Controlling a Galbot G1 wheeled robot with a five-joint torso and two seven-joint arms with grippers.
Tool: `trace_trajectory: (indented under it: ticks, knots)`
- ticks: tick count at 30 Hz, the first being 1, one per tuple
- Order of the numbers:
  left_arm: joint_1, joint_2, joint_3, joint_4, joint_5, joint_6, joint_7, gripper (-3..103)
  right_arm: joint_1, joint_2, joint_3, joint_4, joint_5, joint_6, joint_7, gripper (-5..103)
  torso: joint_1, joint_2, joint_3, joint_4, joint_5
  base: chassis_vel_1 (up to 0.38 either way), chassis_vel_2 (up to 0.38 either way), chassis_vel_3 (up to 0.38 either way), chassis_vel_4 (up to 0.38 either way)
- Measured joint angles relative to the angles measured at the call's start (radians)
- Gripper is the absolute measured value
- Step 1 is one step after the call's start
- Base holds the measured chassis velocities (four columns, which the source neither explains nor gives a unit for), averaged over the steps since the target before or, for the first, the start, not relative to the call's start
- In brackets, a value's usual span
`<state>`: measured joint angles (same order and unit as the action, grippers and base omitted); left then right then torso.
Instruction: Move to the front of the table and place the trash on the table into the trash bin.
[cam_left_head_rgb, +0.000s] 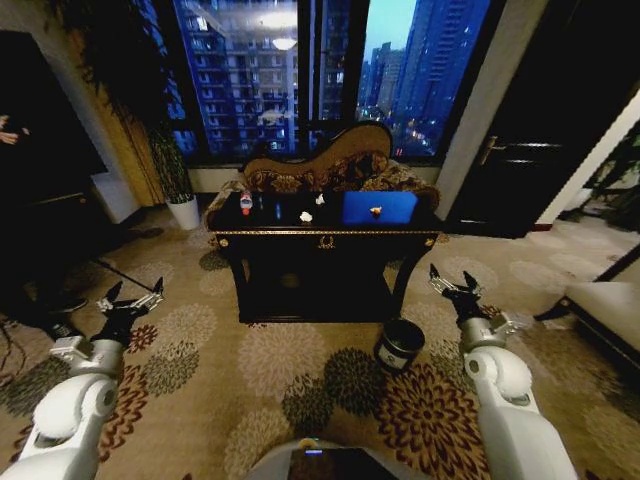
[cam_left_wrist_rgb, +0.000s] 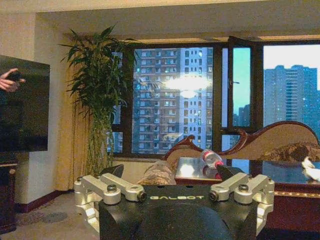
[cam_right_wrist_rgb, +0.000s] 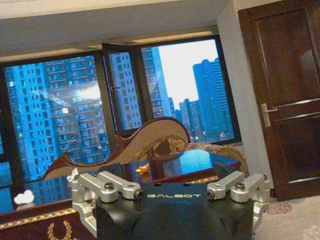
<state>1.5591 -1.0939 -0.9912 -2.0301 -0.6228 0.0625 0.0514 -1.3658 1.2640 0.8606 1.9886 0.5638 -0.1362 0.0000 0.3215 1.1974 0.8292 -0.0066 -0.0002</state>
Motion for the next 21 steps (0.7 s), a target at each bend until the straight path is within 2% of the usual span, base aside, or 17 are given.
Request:
trace_trajectory:
  ticks: [21]
  knots:
    - [0.006, -0.017, 0.001, 0.001, 0.052, -0.021, 0.015, 100, 0.012, -0.005, -0.006, -0.024, 0.001, 0.002, 0.000, 100, 0.000, 0.000, 0.000, 0.0001, 0.0000, -0.228, 0.222, 0.228, -0.225]
